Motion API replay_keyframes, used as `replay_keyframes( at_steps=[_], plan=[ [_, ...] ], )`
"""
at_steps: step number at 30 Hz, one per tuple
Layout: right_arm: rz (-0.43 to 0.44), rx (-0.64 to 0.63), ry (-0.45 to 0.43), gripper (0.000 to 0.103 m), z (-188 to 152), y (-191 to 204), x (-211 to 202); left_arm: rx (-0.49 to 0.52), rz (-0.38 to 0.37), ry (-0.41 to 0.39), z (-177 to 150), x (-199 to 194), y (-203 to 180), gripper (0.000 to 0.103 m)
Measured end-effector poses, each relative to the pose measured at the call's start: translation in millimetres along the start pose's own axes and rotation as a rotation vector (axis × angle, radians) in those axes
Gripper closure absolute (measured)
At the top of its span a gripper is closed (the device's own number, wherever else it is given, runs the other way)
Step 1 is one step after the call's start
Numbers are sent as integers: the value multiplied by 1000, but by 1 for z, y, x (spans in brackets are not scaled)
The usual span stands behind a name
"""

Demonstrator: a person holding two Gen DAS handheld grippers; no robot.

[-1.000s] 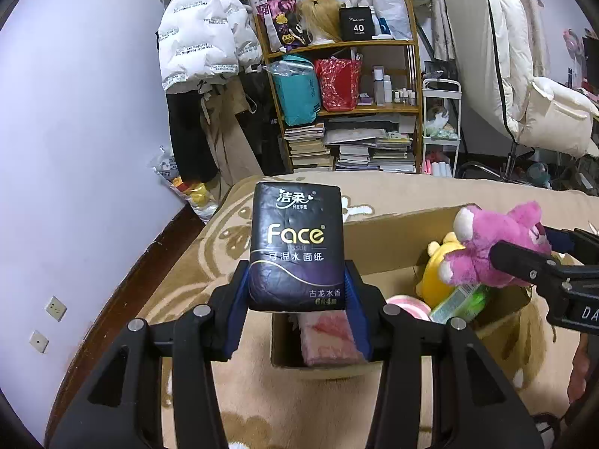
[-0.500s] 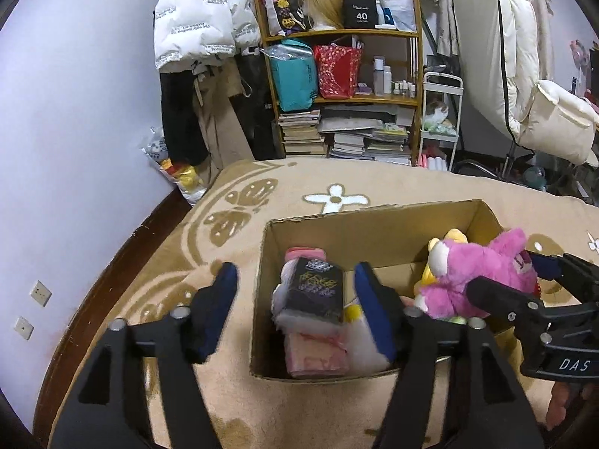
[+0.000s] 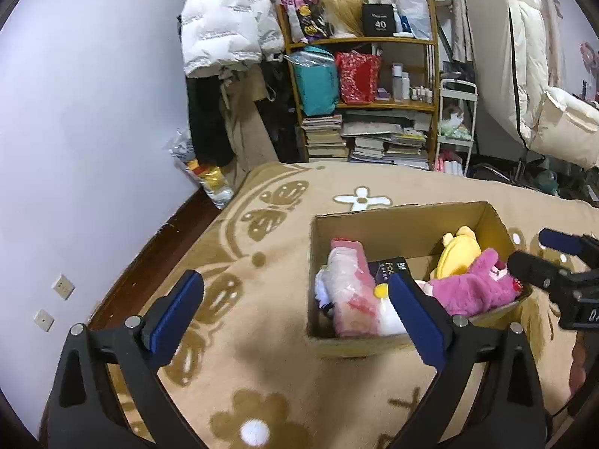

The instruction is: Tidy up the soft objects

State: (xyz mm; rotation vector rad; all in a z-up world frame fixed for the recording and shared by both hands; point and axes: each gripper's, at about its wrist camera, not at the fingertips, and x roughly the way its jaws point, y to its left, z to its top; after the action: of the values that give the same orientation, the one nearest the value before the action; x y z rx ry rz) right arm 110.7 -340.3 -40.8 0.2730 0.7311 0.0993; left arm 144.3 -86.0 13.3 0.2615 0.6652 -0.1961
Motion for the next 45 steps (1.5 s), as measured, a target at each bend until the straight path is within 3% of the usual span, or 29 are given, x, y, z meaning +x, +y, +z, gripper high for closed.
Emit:
replay_keyframes(
  at_steps=[10, 24, 34, 39, 45],
  plan=[
    [-8, -49, -74, 0, 8, 13, -53, -27, 46, -53, -4, -54, 16, 0],
    [-2, -58, -146, 0, -23, 23, -115, -57, 60, -94, -45, -125, 26, 0],
    [-23, -75, -171, 0, -54, 29, -138, -92, 57, -99, -75, -147, 25, 0],
    [-44, -117, -205, 0, -73, 33, -145, -65, 13, -105, -90, -151, 18, 0],
    [-41, -131, -211, 0, -80, 35, -147, -35, 18, -107, -105, -149, 9, 0]
  ],
)
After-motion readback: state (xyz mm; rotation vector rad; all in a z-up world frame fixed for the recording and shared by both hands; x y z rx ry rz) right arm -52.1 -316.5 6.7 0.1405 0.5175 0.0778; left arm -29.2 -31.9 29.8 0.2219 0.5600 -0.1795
